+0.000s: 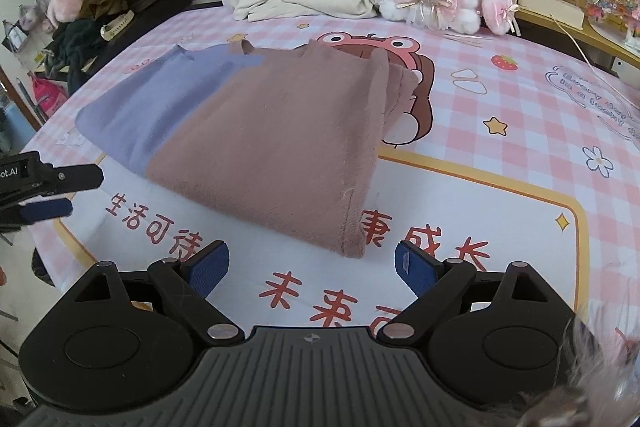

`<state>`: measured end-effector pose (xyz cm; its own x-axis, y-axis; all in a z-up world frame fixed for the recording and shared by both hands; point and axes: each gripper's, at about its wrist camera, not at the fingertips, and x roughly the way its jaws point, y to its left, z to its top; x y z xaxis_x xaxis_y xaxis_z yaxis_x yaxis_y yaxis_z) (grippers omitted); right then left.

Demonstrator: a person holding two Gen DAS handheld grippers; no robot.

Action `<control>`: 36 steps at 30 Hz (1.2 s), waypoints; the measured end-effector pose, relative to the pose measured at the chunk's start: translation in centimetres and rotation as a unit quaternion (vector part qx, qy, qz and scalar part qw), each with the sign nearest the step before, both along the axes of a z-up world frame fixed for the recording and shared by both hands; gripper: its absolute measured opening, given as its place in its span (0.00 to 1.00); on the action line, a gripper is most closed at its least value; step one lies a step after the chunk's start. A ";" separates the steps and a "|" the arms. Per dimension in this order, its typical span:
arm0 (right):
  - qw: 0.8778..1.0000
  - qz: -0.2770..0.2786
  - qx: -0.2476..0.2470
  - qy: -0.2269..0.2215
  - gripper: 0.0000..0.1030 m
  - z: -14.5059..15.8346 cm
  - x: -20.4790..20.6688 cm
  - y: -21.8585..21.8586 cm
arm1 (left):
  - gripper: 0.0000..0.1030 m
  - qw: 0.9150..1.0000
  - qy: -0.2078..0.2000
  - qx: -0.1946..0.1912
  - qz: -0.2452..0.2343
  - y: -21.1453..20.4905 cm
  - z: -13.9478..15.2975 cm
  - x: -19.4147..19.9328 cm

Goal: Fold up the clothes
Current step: 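Move both tools back and reposition over the folded sweater, then grasp the lavender edge with the left tool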

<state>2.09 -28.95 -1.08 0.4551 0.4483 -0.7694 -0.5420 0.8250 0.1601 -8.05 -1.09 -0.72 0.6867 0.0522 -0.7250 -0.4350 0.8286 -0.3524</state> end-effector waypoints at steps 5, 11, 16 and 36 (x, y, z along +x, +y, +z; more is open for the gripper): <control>1.000 -0.020 -0.002 -0.003 0.88 0.1 -0.3 0.8 | 0.87 0.999 -0.004 0.021 -0.025 1.2 0.0 0.8; 0.999 -0.034 0.014 -0.008 0.86 0.5 -0.9 1.8 | 0.88 0.998 -0.003 -0.064 -0.020 5.8 -0.8 2.2; 0.998 -0.054 0.010 -0.014 0.82 0.7 -1.1 2.5 | 0.88 0.987 -0.026 -0.143 0.069 10.9 -2.0 2.4; 0.987 -0.160 0.016 0.001 0.44 0.7 0.8 1.7 | 0.28 0.942 -0.068 -0.247 0.218 15.0 -5.0 4.6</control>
<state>2.88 -27.25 -0.34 0.5749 0.3062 -0.7588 -0.2549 0.9482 0.1895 -3.45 13.95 -5.71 0.7662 0.0301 -0.6419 -0.6190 0.3024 -0.7248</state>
